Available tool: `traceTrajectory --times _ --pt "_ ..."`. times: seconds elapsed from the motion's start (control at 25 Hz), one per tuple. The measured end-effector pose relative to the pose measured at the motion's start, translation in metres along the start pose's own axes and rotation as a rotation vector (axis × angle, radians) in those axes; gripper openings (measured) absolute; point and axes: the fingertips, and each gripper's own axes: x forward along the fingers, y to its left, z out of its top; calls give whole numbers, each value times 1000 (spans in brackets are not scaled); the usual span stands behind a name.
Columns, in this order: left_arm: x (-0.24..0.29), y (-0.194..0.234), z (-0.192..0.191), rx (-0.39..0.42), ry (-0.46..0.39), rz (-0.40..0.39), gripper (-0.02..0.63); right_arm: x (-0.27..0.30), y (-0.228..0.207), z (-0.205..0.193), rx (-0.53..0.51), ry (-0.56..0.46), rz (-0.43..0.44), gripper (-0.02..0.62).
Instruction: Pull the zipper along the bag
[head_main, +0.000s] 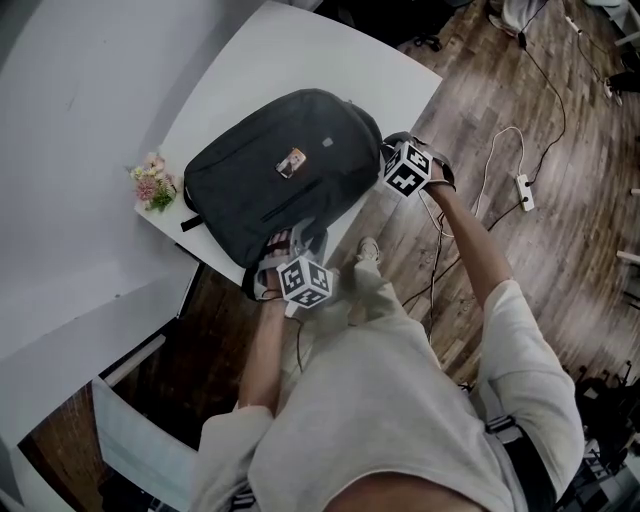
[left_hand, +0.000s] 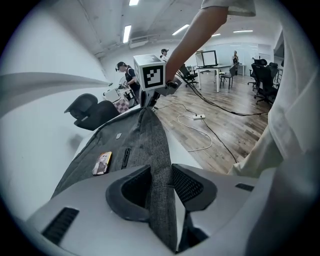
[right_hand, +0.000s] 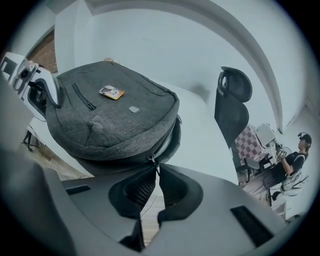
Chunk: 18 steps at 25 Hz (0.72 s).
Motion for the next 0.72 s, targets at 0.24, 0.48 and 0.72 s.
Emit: traceTrajectory --times 0.24,0.48,0.72 --pt "3 5 -1 -10 5 12 153 12 -11 13 -119 26 17 35" --pt "4 4 0 -7 11 15 153 15 -14 18 -320 53 5 28" --pt "5 2 -4 7 19 13 155 16 -9 19 -896 122 15 21"
